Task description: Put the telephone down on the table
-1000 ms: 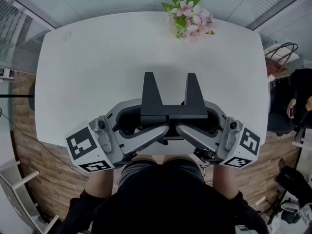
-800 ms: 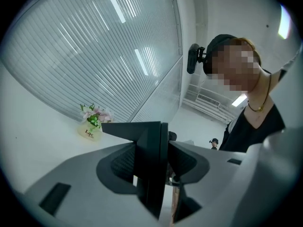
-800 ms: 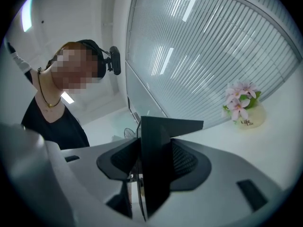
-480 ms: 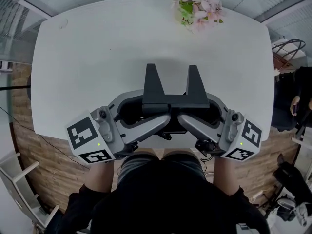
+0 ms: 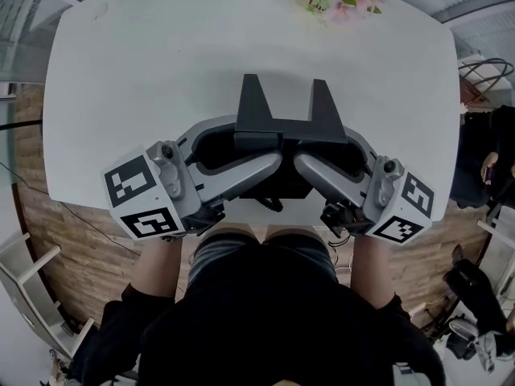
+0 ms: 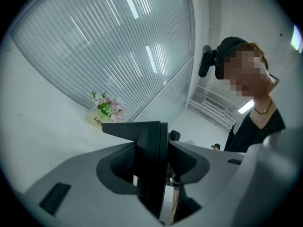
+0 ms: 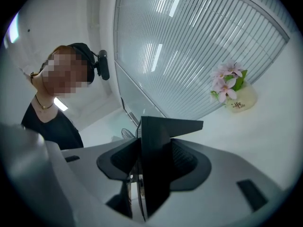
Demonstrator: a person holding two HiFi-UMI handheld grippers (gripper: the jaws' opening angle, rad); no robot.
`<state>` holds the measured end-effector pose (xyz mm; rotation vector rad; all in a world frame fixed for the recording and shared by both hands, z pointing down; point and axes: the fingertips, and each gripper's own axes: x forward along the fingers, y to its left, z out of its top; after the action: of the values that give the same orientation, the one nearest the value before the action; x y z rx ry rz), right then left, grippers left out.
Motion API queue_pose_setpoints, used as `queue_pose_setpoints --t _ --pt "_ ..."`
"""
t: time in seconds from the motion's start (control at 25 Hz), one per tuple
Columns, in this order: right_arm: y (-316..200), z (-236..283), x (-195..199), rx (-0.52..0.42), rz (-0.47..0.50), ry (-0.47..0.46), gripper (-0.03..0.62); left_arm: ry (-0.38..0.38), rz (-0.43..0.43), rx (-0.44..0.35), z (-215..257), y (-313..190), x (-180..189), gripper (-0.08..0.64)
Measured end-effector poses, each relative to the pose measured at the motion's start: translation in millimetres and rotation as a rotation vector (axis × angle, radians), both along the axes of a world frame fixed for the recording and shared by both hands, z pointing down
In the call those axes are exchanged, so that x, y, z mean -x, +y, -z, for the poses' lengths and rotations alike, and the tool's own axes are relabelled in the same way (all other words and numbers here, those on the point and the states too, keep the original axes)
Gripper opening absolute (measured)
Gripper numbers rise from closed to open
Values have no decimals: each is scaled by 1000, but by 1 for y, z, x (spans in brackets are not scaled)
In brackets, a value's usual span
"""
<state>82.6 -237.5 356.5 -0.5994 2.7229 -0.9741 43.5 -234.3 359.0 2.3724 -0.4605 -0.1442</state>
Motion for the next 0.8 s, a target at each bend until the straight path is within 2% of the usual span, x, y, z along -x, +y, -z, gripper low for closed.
queue_pose_setpoints --t 0.8 --pt "-15 -34 0 101 -12 13 212 -4 -4 98 -33 -15 -1 210"
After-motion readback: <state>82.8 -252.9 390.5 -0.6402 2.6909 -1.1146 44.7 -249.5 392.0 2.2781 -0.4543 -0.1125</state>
